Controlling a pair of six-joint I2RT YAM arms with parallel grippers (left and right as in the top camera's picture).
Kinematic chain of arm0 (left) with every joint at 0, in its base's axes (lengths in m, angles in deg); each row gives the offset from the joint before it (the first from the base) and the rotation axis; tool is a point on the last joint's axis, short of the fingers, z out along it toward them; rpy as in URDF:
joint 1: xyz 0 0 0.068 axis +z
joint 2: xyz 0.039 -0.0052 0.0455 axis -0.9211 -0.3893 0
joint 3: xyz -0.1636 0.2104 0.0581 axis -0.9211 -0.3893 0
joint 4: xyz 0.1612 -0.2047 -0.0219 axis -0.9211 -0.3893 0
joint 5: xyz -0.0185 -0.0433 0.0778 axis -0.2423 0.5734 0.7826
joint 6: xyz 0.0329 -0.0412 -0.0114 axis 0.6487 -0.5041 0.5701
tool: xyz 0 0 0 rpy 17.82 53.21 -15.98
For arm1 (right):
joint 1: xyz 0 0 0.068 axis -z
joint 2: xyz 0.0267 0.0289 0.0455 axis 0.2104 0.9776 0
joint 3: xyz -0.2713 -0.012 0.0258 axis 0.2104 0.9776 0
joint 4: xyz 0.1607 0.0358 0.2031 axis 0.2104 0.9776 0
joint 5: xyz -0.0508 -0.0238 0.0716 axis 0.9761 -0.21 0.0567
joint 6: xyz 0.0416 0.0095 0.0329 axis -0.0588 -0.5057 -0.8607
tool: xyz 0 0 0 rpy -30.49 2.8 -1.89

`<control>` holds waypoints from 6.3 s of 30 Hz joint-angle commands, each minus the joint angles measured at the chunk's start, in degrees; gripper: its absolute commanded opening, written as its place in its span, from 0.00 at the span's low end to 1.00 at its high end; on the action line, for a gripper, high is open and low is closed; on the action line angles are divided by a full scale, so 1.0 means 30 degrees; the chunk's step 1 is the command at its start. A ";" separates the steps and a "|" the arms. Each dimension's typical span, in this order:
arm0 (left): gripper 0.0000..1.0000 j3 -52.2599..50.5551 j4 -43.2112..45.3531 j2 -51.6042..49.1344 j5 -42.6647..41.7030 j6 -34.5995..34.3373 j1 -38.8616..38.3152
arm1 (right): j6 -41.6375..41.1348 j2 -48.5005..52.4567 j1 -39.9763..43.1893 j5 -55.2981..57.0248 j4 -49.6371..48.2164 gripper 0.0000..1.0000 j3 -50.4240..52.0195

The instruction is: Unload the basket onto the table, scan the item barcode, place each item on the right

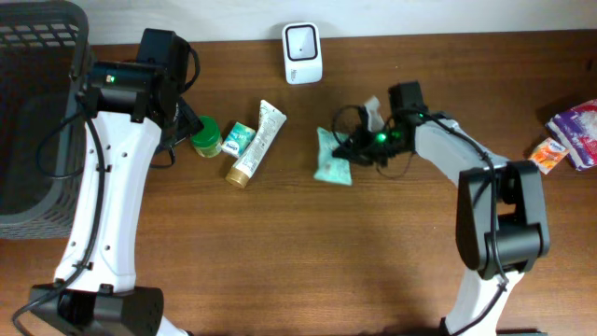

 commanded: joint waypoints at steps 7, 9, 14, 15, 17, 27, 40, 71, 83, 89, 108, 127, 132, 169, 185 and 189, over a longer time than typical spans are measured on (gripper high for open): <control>0.99 -0.0015 -0.0029 0.0058 0.0219 0.0233 0.0015 | 0.3978 -0.2346 -0.1275 -0.1304 -0.2637 0.04 -0.4969; 0.99 -0.0015 -0.0029 0.0058 0.0219 0.0233 0.0015 | 0.3993 -0.2346 -0.1166 -0.2973 -0.3789 0.04 -0.5238; 0.99 -0.0015 -0.0029 0.0058 0.0219 0.0240 0.0015 | 0.3978 -0.2346 -0.1166 -0.3322 -0.4896 0.04 -0.5238; 0.99 -0.0015 -0.0029 0.0058 0.0219 0.0240 0.0015 | 0.3847 -0.2353 -0.1166 -0.3293 -0.4903 0.04 -0.5238; 0.99 -0.0015 -0.0029 0.0058 0.0219 0.0240 0.0015 | 0.2477 -0.2346 -0.1166 -0.2586 -0.4896 0.04 -0.5238; 0.99 -0.0015 -0.0029 0.0058 0.0219 0.0240 0.0015 | 0.1093 -0.2346 -0.1166 -0.2106 -0.4809 0.04 -0.5231; 0.99 -0.0015 -0.0029 0.0058 0.0219 0.0240 0.0015 | 0.1107 -0.2346 -0.1166 -0.1093 -0.3854 0.04 -0.5231; 0.99 -0.0015 -0.0029 0.0058 0.0211 0.0240 0.0051 | 0.5100 0.3242 -0.5836 2.5296 0.5173 0.08 -0.4728; 0.99 -0.0015 -0.0029 0.0058 0.0211 0.0240 0.0051 | 0.4240 0.3279 -0.9602 2.5157 0.8007 0.47 -0.7803; 0.99 -0.0015 -0.0029 0.0058 0.0211 0.0240 0.0051 | 0.3745 0.3279 -0.8524 2.4064 1.0936 0.41 -1.0936; 0.99 -0.0015 -0.0029 0.0058 0.0219 0.0240 0.0051 | 0.4845 0.3504 -0.5319 2.1791 1.0739 0.48 -0.9653; 0.99 -0.0015 -0.0029 0.0058 0.0211 0.0240 0.0051 | 0.4517 0.3687 -0.6302 2.4319 0.4488 0.34 -0.4131; 0.99 -0.0015 -0.0029 0.0058 0.0211 0.0233 0.0051 | 0.4524 0.3687 -0.5064 1.7653 0.7890 0.18 -0.8604; 0.99 -0.0015 -0.0029 0.0058 0.0211 0.0240 0.0051 | 0.4124 0.3694 -0.1217 1.6393 1.2356 0.46 -1.0003; 0.99 -0.0015 -0.0029 0.0058 0.0219 0.0233 0.0051 | 0.2871 0.3687 -0.1967 1.5511 0.9100 0.09 -1.0914; 0.99 -0.0015 -0.0029 0.0058 0.0211 0.0240 0.0051 | 0.2871 0.3694 -0.1974 1.4047 0.4269 0.06 -1.2305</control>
